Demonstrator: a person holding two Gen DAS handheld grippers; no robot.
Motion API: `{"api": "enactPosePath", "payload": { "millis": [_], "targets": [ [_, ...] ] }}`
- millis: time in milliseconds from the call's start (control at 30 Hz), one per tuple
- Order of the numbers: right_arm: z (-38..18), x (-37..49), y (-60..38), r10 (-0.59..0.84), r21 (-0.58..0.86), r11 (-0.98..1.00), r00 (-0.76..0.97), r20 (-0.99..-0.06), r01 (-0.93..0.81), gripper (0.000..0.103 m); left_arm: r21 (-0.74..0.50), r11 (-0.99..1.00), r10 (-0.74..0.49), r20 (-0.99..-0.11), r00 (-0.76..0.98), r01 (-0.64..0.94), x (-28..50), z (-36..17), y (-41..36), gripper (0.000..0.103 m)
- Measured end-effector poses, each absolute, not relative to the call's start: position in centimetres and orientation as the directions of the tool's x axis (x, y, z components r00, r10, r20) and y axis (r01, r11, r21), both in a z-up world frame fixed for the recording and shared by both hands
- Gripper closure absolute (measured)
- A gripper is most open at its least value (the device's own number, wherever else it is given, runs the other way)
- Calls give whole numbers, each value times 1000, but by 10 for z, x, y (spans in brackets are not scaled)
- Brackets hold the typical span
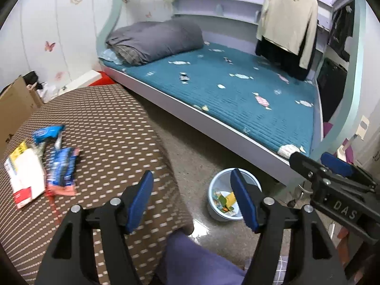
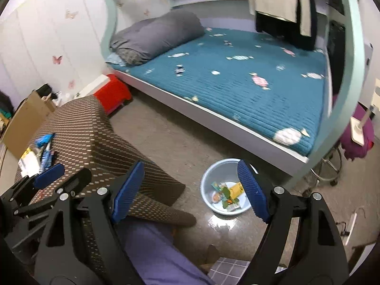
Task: Collect trash
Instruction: 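Move both open tools back over the table trash, then grasp the red string with the right tool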
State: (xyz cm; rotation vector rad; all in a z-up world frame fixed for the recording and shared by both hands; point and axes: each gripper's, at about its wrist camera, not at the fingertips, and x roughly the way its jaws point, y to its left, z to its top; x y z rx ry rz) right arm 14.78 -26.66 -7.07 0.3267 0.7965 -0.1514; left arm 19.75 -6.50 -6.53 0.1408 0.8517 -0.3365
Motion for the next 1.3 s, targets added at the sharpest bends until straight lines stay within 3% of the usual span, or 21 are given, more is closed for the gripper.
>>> {"api": "enactPosePath", "payload": {
  "millis": [1133, 1300],
  "targets": [
    [-73, 204, -19, 332, 189, 936, 570, -752, -296, 24, -20, 979, 111, -777, 619, -202, 168, -65, 185, 33],
    [-83, 210, 8, 342, 167, 922, 533, -774, -349, 42, -25, 967, 139, -784, 605, -254, 160, -70, 210, 33]
  ]
}}
